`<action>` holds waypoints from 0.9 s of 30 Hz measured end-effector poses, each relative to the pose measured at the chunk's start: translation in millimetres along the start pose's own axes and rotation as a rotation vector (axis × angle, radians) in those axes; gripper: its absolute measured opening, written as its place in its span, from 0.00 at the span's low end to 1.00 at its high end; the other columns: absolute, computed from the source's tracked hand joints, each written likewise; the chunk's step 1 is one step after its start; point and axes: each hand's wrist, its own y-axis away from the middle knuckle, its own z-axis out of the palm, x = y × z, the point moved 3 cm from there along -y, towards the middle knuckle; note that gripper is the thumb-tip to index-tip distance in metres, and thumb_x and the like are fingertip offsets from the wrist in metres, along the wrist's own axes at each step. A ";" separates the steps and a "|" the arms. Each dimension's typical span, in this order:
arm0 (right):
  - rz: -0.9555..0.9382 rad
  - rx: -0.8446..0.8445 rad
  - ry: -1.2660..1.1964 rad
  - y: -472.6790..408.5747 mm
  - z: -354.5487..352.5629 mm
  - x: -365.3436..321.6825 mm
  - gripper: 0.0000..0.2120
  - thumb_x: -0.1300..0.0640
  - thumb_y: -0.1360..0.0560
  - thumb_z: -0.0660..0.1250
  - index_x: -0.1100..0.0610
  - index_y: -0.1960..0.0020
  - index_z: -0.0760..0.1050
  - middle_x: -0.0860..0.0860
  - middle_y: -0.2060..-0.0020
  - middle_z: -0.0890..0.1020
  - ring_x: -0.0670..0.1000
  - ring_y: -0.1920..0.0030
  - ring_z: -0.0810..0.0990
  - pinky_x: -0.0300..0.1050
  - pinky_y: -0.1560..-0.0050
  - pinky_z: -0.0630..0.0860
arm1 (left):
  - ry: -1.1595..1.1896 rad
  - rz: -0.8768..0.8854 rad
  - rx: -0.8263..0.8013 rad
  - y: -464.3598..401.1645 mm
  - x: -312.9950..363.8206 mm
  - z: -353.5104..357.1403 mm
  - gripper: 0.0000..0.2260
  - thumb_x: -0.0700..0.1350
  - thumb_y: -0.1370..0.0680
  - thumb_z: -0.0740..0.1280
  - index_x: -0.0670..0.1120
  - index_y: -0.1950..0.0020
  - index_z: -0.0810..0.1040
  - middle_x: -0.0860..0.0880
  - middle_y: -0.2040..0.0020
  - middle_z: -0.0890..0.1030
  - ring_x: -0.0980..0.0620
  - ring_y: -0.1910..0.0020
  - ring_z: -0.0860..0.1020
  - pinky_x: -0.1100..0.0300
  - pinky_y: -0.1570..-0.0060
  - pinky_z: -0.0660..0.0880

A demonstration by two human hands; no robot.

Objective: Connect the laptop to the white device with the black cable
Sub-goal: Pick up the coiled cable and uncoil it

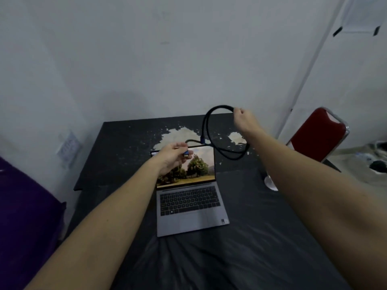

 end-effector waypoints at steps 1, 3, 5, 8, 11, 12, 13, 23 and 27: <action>-0.025 -0.006 0.006 -3.9 8.1 -13.1 0.17 0.48 0.18 0.51 0.56 0.55 0.74 0.54 0.60 0.77 0.55 0.56 0.75 0.46 0.55 0.67 | 0.023 0.010 0.022 -0.1 8.1 -10.1 0.10 0.37 0.19 0.63 0.42 0.38 0.72 0.39 0.50 0.84 0.46 0.55 0.84 0.53 0.53 0.79; -0.059 -0.027 -0.005 -14.5 26.2 -34.7 0.17 0.48 0.17 0.50 0.57 0.50 0.74 0.51 0.61 0.76 0.56 0.55 0.76 0.47 0.55 0.69 | 0.045 0.039 0.051 -3.2 23.5 -31.0 0.14 0.33 0.20 0.62 0.45 0.36 0.70 0.37 0.46 0.81 0.44 0.54 0.84 0.56 0.57 0.81; -0.081 -0.058 -0.010 -24.9 44.2 -47.6 0.18 0.48 0.17 0.50 0.57 0.46 0.74 0.53 0.56 0.77 0.58 0.51 0.77 0.53 0.48 0.72 | 0.033 0.062 0.071 -9.4 33.7 -52.2 0.17 0.31 0.20 0.61 0.47 0.36 0.71 0.38 0.44 0.77 0.44 0.54 0.84 0.59 0.61 0.81; -0.122 -0.059 0.000 -47.3 72.5 -58.0 0.18 0.48 0.15 0.49 0.59 0.42 0.72 0.52 0.55 0.76 0.58 0.50 0.76 0.56 0.44 0.72 | 0.046 0.076 0.119 -28.5 41.3 -87.7 0.13 0.31 0.20 0.60 0.44 0.40 0.76 0.38 0.41 0.75 0.43 0.53 0.84 0.57 0.58 0.82; -0.154 -0.052 -0.028 -72.4 104.7 -59.8 0.14 0.51 0.15 0.50 0.59 0.44 0.69 0.50 0.59 0.73 0.54 0.57 0.73 0.52 0.57 0.70 | 0.110 0.095 0.192 -54.8 44.9 -120.5 0.11 0.32 0.20 0.60 0.41 0.41 0.77 0.37 0.39 0.73 0.41 0.53 0.84 0.53 0.54 0.82; -0.158 -0.051 -0.034 -83.9 118.2 -58.8 0.13 0.52 0.15 0.50 0.59 0.44 0.69 0.50 0.60 0.72 0.53 0.59 0.72 0.50 0.62 0.69 | 0.126 0.105 0.217 -67.2 46.6 -131.0 0.11 0.32 0.20 0.60 0.41 0.41 0.77 0.37 0.39 0.73 0.41 0.52 0.84 0.54 0.55 0.82; -0.158 -0.055 -0.038 -93.7 130.9 -56.6 0.13 0.53 0.15 0.51 0.60 0.44 0.69 0.51 0.59 0.73 0.52 0.61 0.71 0.48 0.66 0.68 | 0.140 0.116 0.243 -78.3 47.2 -140.8 0.11 0.32 0.20 0.60 0.41 0.41 0.77 0.37 0.38 0.72 0.41 0.52 0.84 0.56 0.56 0.82; 0.020 -0.222 0.110 -156.7 259.6 17.7 0.13 0.57 0.16 0.58 0.62 0.40 0.77 0.60 0.45 0.80 0.59 0.50 0.78 0.51 0.54 0.73 | 0.138 0.108 0.431 -157.7 0.0 -206.2 0.10 0.33 0.19 0.60 0.41 0.41 0.76 0.39 0.37 0.71 0.44 0.54 0.85 0.62 0.62 0.80; 0.078 -0.289 0.172 -160.3 298.3 40.2 0.13 0.57 0.16 0.57 0.62 0.39 0.77 0.60 0.46 0.80 0.57 0.54 0.76 0.47 0.58 0.68 | 0.142 0.082 0.468 -171.2 -33.0 -222.7 0.09 0.33 0.19 0.61 0.42 0.43 0.77 0.39 0.39 0.74 0.45 0.52 0.84 0.61 0.59 0.80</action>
